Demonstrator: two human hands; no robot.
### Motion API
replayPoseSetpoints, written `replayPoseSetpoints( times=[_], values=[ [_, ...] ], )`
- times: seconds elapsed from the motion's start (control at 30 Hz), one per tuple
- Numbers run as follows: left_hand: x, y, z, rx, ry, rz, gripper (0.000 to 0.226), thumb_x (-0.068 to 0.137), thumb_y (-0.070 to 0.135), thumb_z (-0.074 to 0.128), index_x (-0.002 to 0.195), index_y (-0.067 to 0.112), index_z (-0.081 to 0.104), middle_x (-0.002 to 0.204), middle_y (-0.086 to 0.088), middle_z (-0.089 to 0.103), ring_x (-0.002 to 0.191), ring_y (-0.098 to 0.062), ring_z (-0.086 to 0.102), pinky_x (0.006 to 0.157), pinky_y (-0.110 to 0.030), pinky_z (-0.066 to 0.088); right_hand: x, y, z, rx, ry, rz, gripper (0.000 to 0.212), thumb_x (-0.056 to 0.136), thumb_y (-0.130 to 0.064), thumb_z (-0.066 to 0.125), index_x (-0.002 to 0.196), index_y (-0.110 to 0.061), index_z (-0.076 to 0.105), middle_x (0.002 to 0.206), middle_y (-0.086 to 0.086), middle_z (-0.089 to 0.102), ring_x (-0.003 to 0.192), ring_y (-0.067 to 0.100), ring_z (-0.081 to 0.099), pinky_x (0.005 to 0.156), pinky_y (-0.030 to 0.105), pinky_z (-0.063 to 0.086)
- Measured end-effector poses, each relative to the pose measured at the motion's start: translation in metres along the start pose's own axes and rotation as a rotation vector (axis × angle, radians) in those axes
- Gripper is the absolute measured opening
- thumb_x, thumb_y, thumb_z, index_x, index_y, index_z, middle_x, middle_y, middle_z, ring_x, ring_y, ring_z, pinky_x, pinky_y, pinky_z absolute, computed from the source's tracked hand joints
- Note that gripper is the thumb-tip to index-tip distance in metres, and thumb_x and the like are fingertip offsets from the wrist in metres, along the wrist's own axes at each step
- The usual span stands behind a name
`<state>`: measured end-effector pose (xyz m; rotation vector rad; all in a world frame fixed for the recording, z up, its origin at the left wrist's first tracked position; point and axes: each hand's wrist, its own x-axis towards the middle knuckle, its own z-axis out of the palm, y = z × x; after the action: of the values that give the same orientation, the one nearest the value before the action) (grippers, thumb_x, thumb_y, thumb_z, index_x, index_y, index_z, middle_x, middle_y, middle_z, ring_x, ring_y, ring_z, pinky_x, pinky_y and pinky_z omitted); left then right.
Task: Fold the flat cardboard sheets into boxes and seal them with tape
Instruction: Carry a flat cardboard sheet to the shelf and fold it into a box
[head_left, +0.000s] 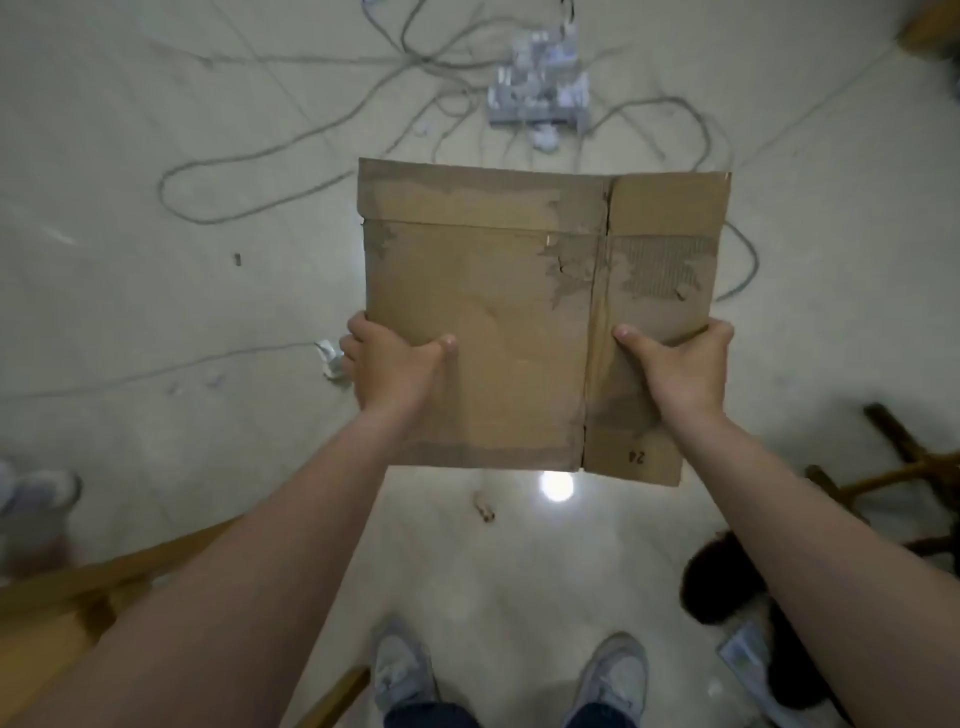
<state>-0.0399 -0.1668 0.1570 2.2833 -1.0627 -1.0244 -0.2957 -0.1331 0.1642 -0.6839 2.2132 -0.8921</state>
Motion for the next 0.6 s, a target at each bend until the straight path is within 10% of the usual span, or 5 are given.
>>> replayPoseSetpoints(
  times=[0.6],
  values=[
    [-0.11,0.338,-0.442,-0.204,0.19,0.362,0.092,0.077,0.041,0.084,0.144,0.009,0.03,0.146,-0.017,0.037,0.135,-0.04,0.036,0.104,-0.048,0.038,-0.194,-0.483,-0.17,0.252,0.005,-0.343,0.077,0.073,-0.043,0.088,0.124,-0.019,0.036,0.123,-0.001,0.051,0.116,0.023,0.055,0.096,0.044,0.052]
  ],
)
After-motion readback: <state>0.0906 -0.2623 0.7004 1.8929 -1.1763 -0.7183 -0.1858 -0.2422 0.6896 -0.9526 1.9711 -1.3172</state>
